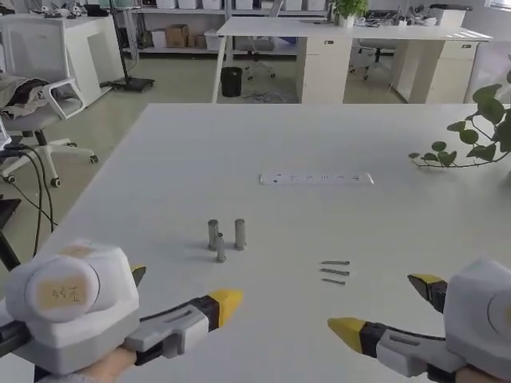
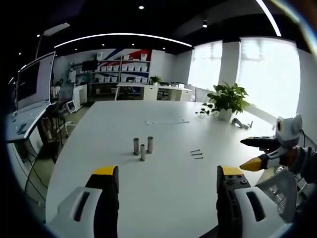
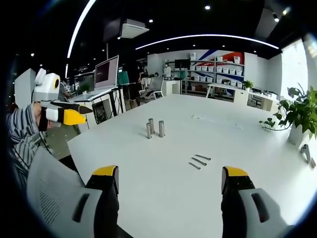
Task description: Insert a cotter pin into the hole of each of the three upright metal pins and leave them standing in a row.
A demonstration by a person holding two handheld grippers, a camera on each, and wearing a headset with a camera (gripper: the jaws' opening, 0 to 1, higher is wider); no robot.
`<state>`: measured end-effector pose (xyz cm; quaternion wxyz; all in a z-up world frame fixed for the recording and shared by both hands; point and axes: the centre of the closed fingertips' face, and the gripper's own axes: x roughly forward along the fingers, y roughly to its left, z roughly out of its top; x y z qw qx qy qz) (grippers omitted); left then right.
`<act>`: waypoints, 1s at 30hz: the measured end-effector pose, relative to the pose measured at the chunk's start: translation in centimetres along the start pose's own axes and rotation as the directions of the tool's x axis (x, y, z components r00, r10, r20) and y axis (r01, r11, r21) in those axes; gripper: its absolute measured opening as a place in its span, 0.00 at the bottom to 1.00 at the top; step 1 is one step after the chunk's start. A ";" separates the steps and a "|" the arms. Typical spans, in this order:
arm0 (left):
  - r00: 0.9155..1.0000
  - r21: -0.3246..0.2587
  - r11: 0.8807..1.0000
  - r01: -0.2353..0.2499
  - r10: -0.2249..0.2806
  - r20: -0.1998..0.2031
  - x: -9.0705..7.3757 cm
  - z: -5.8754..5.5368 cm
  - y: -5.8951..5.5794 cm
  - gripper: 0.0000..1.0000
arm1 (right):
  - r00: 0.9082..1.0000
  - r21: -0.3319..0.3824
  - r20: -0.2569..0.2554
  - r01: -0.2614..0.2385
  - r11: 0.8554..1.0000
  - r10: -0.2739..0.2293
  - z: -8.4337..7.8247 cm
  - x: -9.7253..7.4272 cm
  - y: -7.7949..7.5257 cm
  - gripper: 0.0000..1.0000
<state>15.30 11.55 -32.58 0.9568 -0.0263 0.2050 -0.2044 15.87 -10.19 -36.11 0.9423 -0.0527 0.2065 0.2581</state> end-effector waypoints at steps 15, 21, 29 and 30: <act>0.999 0.055 0.997 0.045 -0.045 -0.006 5.3 -0.3 3.3 0.52 | 1.000 0.015 0.018 0.007 1.000 -0.008 0.3 0.1 -0.2 0.75; 0.998 0.086 0.994 0.062 -0.060 -0.029 8.2 -0.6 4.5 0.44 | 1.000 0.034 -0.001 -0.005 0.999 0.005 0.1 0.6 0.0 0.73; 0.998 0.141 0.988 0.058 -0.052 -0.047 12.2 0.1 5.9 0.35 | 1.000 0.073 -0.009 -0.004 0.997 0.005 0.0 1.8 -0.6 0.69; 0.997 0.140 0.988 0.063 -0.057 -0.050 12.8 0.1 6.0 0.34 | 1.000 0.078 -0.013 -0.001 0.997 0.002 0.0 2.0 -0.7 0.68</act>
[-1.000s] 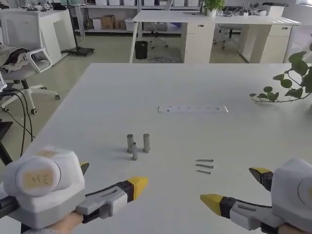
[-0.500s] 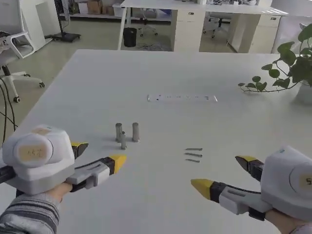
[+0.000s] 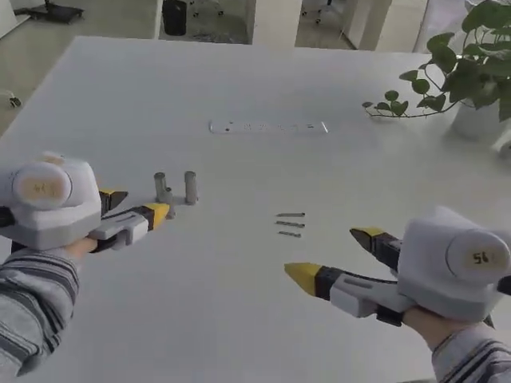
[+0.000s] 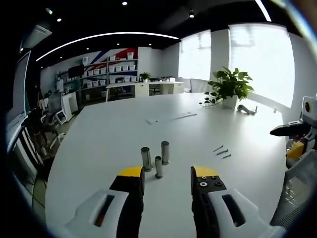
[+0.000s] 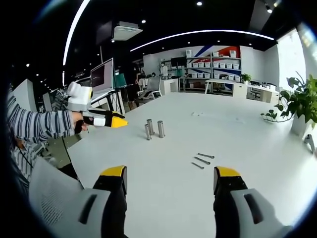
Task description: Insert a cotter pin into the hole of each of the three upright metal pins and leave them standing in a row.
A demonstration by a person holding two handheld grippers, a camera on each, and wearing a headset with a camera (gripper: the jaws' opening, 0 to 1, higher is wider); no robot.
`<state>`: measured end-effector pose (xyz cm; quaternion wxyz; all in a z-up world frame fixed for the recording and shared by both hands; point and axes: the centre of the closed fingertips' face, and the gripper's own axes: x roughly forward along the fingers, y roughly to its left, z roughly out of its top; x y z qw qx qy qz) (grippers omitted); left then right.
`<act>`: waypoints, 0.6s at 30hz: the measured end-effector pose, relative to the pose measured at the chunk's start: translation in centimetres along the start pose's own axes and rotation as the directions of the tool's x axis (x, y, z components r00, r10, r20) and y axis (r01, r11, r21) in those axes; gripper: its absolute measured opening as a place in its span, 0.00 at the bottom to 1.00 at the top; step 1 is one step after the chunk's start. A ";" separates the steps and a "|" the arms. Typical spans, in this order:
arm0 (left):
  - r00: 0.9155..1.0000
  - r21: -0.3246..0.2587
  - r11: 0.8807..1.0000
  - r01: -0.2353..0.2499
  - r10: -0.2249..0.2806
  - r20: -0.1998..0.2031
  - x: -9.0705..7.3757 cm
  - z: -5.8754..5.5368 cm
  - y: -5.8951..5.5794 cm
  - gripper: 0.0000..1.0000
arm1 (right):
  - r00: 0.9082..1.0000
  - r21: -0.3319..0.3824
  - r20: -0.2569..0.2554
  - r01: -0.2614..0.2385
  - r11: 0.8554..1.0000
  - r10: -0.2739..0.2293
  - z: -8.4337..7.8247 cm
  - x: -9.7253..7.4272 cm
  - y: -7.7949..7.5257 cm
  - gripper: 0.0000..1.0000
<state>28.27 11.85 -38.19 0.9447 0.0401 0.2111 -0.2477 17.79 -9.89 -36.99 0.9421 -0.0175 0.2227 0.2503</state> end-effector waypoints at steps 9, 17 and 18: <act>0.998 0.043 0.999 0.016 -0.013 -0.069 4.3 -2.1 1.6 0.28 | 0.999 -0.012 -0.023 -0.024 1.000 0.024 -0.4 1.4 0.0 0.67; 0.994 0.059 0.997 0.057 -0.051 -0.099 6.5 -3.5 2.0 0.23 | 0.998 -0.024 -0.046 -0.037 0.999 0.036 -1.1 2.4 0.3 0.65; 0.993 0.060 0.997 0.058 -0.051 -0.102 6.7 -3.6 2.1 0.23 | 0.998 -0.022 -0.047 -0.039 0.999 0.037 -1.2 2.5 0.4 0.65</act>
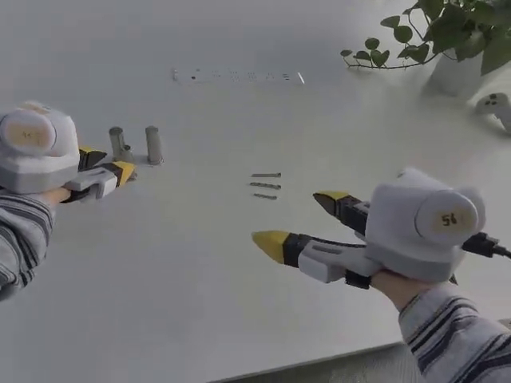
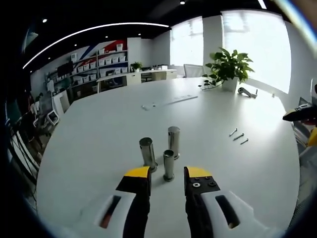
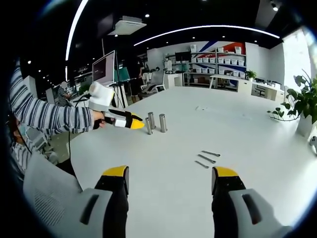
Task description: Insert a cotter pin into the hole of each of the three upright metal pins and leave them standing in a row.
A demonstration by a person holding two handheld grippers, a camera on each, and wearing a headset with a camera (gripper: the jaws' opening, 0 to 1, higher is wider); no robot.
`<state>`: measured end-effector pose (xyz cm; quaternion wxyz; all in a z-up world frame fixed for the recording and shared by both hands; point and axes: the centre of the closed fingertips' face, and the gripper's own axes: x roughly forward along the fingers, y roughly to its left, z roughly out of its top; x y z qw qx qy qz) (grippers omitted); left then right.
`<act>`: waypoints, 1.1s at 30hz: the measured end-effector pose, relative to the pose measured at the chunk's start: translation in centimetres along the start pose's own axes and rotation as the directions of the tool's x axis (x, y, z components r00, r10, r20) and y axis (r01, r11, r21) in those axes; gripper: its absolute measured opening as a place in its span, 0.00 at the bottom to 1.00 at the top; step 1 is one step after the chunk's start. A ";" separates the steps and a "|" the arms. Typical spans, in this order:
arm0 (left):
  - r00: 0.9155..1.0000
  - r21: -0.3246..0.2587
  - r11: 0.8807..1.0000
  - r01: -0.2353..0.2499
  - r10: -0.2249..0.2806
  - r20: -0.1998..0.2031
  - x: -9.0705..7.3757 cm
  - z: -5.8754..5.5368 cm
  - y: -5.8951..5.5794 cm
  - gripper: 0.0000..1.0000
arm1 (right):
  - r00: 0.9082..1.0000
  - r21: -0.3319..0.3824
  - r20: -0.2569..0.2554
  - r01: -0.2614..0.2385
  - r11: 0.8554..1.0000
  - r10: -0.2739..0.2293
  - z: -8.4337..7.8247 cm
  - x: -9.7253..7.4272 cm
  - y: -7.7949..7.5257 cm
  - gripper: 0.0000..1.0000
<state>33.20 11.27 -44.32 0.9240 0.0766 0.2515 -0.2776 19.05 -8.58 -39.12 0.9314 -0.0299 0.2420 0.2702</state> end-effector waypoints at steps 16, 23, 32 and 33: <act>0.999 0.011 1.000 0.023 -0.023 -0.028 2.3 0.0 0.1 0.10 | 0.999 -0.030 -0.027 0.015 0.999 -0.016 -0.7 0.5 -0.2 0.64; 0.999 0.028 0.999 0.039 -0.038 -0.030 2.4 0.2 -0.2 0.06 | 0.999 -0.008 -0.027 0.033 0.999 -0.033 -1.0 0.2 -0.5 0.64; 0.997 0.013 0.998 0.065 -0.064 -0.037 2.1 0.1 -1.0 0.05 | 0.999 -0.008 -0.028 0.030 1.000 -0.030 -1.0 0.5 -0.3 0.64; 0.997 0.015 0.998 0.066 -0.065 -0.038 2.1 0.0 -1.1 0.05 | 0.999 -0.003 -0.025 0.029 1.000 -0.029 -1.0 0.5 -0.2 0.64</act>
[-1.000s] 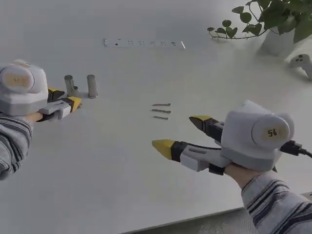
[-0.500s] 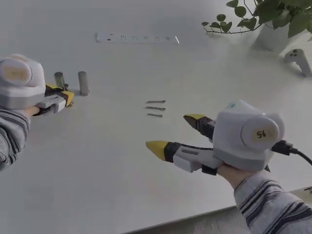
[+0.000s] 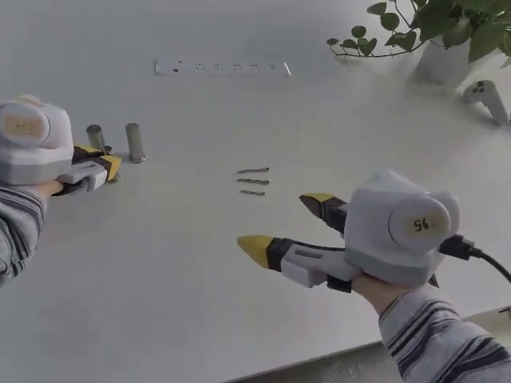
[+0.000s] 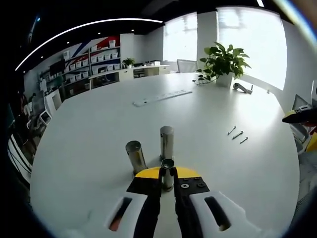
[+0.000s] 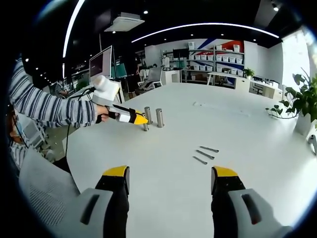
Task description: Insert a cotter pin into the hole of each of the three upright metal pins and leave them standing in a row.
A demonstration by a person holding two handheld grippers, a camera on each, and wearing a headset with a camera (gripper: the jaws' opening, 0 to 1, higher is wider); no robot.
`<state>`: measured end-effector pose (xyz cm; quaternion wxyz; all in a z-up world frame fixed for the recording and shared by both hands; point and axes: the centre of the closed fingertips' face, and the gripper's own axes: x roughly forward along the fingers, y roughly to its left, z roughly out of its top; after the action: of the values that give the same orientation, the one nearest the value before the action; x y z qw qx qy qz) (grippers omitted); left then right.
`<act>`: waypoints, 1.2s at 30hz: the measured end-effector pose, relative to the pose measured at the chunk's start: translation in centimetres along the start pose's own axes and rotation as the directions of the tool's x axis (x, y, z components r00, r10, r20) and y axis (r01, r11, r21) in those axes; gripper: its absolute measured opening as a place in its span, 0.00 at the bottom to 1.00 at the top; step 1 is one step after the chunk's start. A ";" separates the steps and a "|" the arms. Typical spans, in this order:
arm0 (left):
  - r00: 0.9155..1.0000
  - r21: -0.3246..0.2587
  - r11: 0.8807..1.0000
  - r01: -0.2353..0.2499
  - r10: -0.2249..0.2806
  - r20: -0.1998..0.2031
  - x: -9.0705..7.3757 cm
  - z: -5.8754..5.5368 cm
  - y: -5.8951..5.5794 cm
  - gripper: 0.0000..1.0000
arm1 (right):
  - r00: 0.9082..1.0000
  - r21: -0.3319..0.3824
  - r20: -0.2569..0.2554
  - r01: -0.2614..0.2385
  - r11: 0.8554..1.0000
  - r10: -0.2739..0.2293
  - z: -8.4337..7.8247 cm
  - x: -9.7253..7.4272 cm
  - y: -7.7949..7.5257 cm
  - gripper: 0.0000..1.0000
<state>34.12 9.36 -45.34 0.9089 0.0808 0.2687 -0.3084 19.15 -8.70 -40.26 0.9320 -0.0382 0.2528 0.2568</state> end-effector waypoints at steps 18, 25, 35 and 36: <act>0.994 0.012 0.994 0.105 -0.105 0.024 -0.7 0.4 -7.9 0.05 | 1.000 -0.003 -0.018 -0.011 1.000 0.011 0.0 -0.2 -0.6 0.62; 0.991 0.020 0.991 0.132 -0.133 0.023 -0.7 0.3 -10.3 0.05 | 1.000 0.000 -0.015 -0.018 1.000 0.018 0.0 -0.2 -0.6 0.62; 0.992 0.056 0.990 0.129 -0.129 0.006 -0.6 -0.3 -11.6 0.05 | 0.999 0.011 -0.020 -0.025 1.000 0.025 -0.2 -0.4 -0.7 0.62; 0.992 0.058 0.990 0.128 -0.129 0.006 -0.6 -0.4 -11.7 0.05 | 0.999 0.011 -0.021 -0.024 1.000 0.024 -0.2 -0.4 -0.7 0.62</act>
<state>26.50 0.51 -45.10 0.8858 0.0879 0.2601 -0.3741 19.12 -9.54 -40.28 0.9264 -0.0327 0.2645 0.2660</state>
